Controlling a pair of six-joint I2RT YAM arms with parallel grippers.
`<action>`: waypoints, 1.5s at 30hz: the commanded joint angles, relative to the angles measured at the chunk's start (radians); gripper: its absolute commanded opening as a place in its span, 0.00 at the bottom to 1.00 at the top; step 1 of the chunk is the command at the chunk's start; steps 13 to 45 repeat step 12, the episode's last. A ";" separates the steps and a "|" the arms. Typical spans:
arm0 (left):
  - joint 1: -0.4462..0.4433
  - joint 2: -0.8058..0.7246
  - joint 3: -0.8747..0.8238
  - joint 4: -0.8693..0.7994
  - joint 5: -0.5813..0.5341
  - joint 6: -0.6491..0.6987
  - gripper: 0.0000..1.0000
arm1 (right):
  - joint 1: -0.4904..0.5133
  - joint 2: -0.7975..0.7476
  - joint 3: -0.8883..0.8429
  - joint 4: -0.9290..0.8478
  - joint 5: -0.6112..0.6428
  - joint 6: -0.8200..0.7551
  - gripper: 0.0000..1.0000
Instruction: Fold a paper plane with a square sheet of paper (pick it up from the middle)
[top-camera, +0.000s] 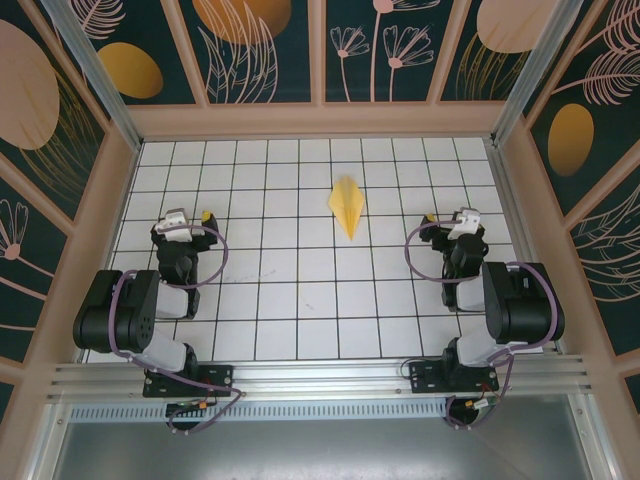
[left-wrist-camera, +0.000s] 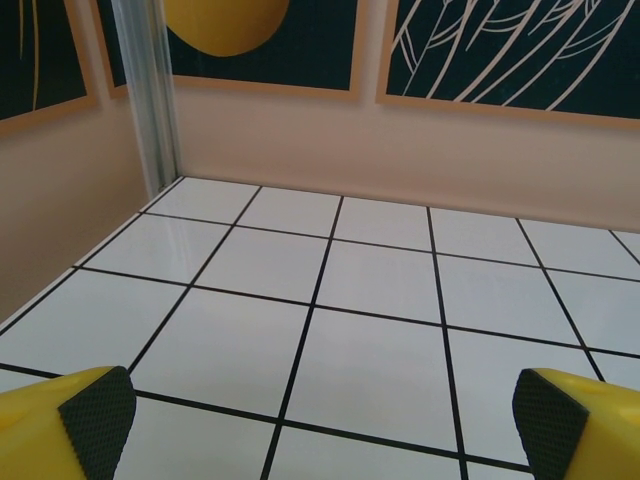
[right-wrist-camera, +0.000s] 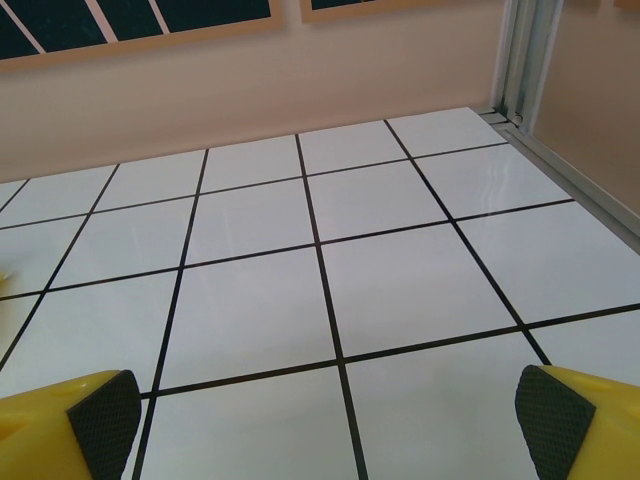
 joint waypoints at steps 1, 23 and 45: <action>0.007 0.007 0.010 0.021 0.047 0.025 0.98 | -0.010 0.006 0.002 0.053 -0.031 -0.003 0.99; 0.007 0.007 0.013 0.016 0.045 0.024 0.98 | -0.011 0.007 0.000 0.055 -0.030 -0.004 0.99; 0.007 0.007 0.013 0.016 0.045 0.024 0.98 | -0.011 0.007 0.000 0.055 -0.030 -0.004 0.99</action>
